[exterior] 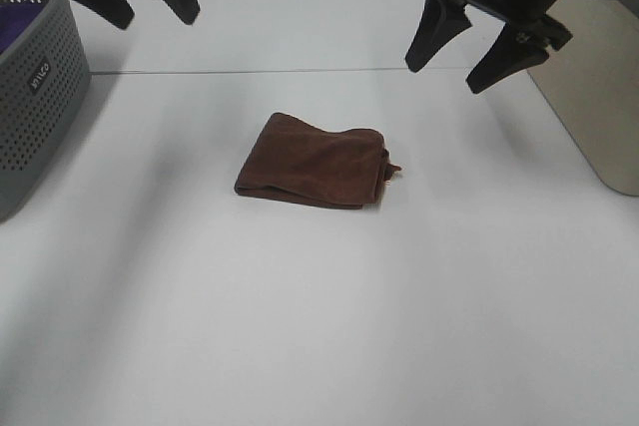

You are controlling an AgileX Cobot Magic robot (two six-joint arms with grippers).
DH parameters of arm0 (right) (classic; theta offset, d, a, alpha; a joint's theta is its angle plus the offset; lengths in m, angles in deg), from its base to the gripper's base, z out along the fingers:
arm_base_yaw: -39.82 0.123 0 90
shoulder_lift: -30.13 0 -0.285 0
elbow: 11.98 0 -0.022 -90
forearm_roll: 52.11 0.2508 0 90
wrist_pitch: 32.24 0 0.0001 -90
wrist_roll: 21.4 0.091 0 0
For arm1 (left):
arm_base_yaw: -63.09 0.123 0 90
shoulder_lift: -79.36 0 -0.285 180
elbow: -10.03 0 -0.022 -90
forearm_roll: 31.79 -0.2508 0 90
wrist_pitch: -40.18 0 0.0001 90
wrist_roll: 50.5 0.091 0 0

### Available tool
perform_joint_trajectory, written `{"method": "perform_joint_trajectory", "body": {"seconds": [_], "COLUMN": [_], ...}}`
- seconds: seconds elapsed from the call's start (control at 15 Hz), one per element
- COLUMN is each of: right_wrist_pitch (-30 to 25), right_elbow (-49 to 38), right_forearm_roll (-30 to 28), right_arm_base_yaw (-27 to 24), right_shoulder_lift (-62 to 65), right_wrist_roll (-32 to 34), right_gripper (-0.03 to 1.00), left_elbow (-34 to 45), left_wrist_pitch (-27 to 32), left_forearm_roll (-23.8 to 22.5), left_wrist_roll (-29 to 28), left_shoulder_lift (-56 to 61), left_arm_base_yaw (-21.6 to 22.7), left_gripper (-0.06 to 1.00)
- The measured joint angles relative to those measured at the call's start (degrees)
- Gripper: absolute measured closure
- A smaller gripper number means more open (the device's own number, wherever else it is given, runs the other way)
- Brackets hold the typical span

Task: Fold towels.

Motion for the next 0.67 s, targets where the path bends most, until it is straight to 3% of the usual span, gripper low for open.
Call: {"method": "perform_joint_trajectory", "body": {"seconds": [0.27,0.67], "right_wrist_pitch": [-0.2,-0.6], "right_elbow": [-8.4,-29.1], "right_forearm_roll": [-4.9,-12.1], "right_arm_base_yaw": [0.0,0.0], "right_shoulder_lift": [12.8,32.4], "right_wrist_roll": [1.1,1.2], "right_gripper": [0.19,0.19], "left_elbow": [4.2,32.6], "left_wrist_pitch": [0.2,0.3], "left_forearm_roll": [-9.7,-10.7], "left_wrist_roll": [-3.0,-3.4], "left_shoulder_lift": [12.9,37.3], "left_arm_base_yaw": [0.0,0.0], "left_gripper": [0.20,0.20]}}
